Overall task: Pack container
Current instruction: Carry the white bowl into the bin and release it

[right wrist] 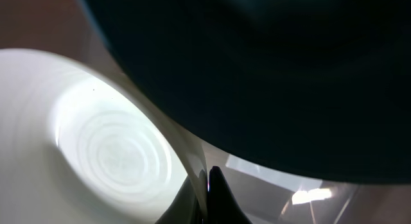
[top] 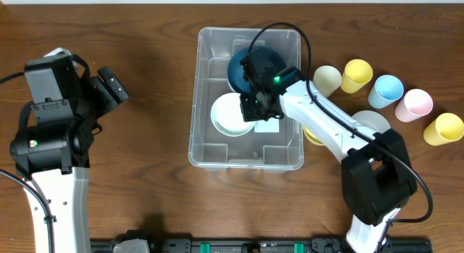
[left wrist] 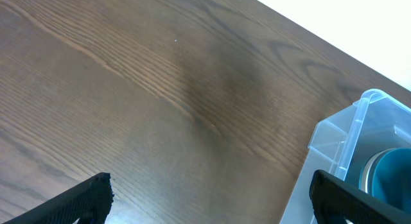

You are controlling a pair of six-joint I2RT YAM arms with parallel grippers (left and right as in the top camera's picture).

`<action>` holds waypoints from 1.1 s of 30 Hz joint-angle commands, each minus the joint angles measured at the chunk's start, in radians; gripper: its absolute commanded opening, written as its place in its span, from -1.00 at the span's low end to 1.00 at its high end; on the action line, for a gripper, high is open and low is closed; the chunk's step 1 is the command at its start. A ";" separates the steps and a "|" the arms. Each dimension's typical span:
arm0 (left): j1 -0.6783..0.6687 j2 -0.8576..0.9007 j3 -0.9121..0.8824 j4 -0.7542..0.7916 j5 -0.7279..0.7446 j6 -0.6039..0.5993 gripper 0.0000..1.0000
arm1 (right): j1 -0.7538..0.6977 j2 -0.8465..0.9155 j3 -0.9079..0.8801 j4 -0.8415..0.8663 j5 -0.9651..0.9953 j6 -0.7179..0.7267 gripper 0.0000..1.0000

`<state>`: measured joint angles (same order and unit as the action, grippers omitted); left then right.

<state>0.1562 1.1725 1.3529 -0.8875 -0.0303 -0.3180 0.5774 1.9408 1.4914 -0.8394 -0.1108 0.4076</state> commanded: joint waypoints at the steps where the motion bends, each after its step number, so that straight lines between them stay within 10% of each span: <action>1: 0.005 -0.003 0.017 -0.002 -0.008 -0.002 0.96 | 0.034 0.008 0.020 0.010 0.002 -0.013 -0.98; 19: 0.005 -0.003 0.017 -0.002 -0.008 -0.002 0.96 | 0.070 0.042 0.019 0.092 0.010 -0.013 -0.95; 24: 0.005 -0.003 0.017 -0.002 -0.008 -0.002 0.96 | 0.070 0.042 0.019 0.122 0.009 -0.043 -0.35; 33: 0.005 -0.003 0.017 -0.002 -0.008 -0.002 0.96 | 0.040 -0.016 0.048 0.093 0.006 -0.050 -0.22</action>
<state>0.1562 1.1725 1.3529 -0.8875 -0.0303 -0.3180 0.6434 1.9774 1.4986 -0.7284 -0.1032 0.3729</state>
